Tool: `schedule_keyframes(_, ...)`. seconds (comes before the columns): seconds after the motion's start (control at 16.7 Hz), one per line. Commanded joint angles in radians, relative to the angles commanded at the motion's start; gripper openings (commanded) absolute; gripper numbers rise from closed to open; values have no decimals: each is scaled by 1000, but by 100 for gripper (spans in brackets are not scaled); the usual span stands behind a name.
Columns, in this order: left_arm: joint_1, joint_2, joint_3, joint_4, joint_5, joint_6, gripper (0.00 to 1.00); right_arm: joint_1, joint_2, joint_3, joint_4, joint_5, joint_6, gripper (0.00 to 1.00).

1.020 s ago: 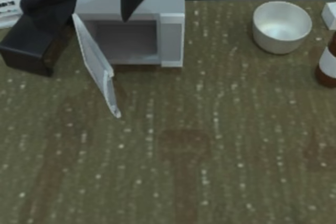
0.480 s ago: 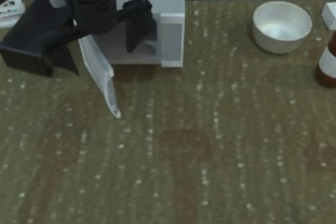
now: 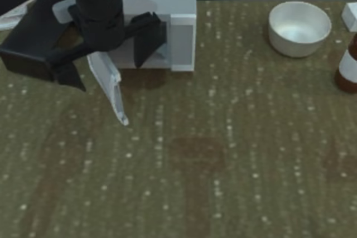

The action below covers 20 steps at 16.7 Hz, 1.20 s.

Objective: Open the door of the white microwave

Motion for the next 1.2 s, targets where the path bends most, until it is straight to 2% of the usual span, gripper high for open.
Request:
schedule_keyframes(0.78, 0, 0, 0, 0, 0, 0, 2, 0, 0, 0, 0, 0, 0, 100)
schedule_keyframes(1.2, 0, 0, 0, 0, 0, 0, 0, 0, 0, 0, 0, 0, 0, 100)
